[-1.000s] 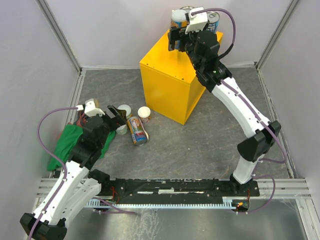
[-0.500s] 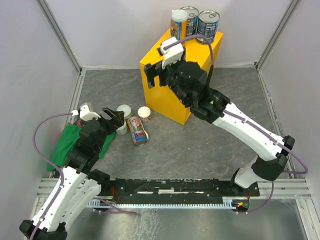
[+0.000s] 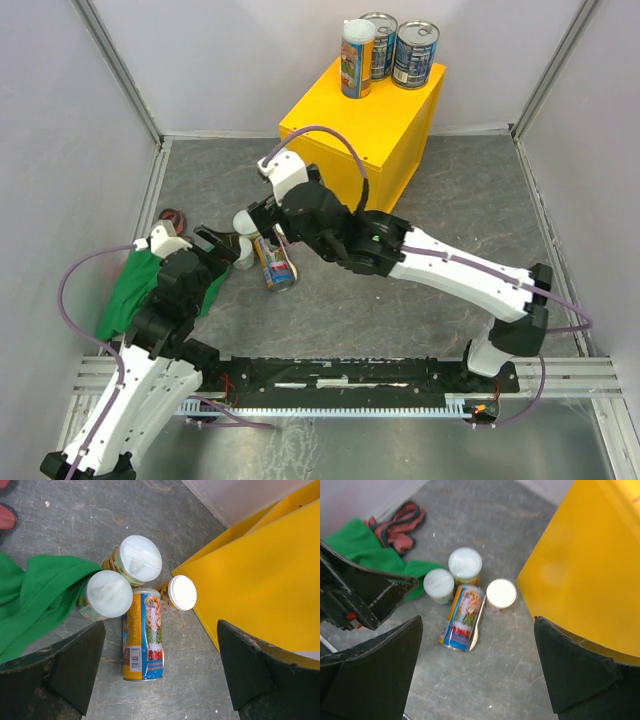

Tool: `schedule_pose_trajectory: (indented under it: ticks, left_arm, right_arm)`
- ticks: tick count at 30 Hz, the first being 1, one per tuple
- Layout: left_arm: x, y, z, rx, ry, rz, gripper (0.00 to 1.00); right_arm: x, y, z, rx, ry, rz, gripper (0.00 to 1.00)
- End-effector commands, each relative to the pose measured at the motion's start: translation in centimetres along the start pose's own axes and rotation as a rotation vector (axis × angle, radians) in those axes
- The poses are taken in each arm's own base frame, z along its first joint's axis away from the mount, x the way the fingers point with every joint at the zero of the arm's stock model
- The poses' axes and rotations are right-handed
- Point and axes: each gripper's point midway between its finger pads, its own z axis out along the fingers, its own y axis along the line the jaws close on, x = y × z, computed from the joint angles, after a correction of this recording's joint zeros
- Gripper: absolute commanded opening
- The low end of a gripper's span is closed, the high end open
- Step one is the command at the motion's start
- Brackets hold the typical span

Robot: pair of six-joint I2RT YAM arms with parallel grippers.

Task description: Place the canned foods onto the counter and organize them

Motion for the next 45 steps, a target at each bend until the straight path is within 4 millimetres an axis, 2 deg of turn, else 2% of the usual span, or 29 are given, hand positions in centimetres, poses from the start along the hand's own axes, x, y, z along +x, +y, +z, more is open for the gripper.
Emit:
schedule_pose_trajectory:
  ticks: [1,6,17,33,45]
  left_arm:
    - [-0.7,0.7,-0.3,-0.028,-0.046,-0.074,0.98]
    - [-0.6,1.3,-0.6,-0.041,-0.049,-0.090,0.97]
    - [-0.8,1.8,-1.1,-0.046,-0.062,-0.105,0.97]
    - [-0.3,1.9,-0.6,-0.054,-0.055,-0.095,0.97]
    - [-0.2,2.3,-0.5,-0.065,-0.056,-0.079,0.97]
  right_arm:
    - [4.8,2.4,1.7,-0.051,0.161,0.059,0.99]
    - [9.3,4.5,4.2,-0.095,0.291,0.090,0.99]
    - [16.5,5.4,10.3,-0.125,0.503,0.190,0.99]
    - [20.2,4.3,15.9,-0.079,0.596,0.209,0.98]
    - [23.0,3.2,17.8,-0.026,0.644,0.175,0.98]
